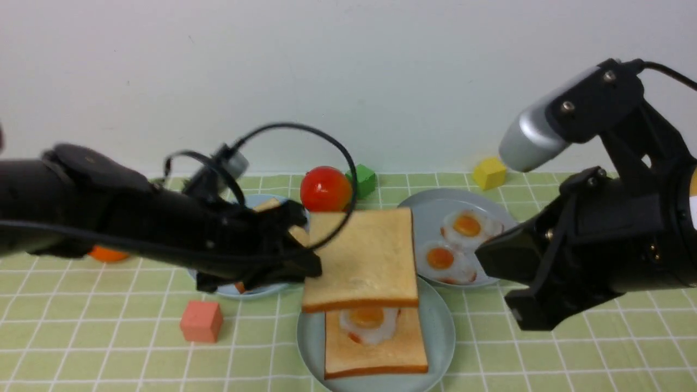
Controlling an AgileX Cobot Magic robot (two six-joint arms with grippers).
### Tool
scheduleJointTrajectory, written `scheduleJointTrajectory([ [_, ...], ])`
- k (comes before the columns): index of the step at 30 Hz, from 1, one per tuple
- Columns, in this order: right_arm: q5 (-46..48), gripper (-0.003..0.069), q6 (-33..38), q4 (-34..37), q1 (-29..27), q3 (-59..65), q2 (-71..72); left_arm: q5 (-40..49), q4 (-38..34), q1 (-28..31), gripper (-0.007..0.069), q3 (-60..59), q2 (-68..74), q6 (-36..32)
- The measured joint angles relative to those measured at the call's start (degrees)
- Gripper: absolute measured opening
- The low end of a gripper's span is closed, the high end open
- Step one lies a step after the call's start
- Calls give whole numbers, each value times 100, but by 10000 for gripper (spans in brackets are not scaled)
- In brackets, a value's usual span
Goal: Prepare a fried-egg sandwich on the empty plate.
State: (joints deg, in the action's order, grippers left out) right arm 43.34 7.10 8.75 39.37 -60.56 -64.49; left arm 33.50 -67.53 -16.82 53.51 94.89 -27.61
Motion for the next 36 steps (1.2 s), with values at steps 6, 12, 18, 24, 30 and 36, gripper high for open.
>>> scheduleJointTrajectory([
  [6,29,4,-77,-106,0,0,0,-1009,-305,-566,36,-172,405,-76],
  [12,93,8,-81,-106,0,0,0,-1260,-557,-602,36,-172,811,-82],
  [18,133,17,-81,-106,0,0,0,-1232,-501,-602,74,-172,870,-95],
  [24,156,25,-81,-172,0,0,73,-1090,-215,-602,234,-172,737,-95],
  [30,426,33,-537,-688,0,0,498,-687,244,-281,407,-172,129,119],
  [36,451,41,-1338,-1352,0,260,1444,165,1017,746,445,-182,-1031,692],
])
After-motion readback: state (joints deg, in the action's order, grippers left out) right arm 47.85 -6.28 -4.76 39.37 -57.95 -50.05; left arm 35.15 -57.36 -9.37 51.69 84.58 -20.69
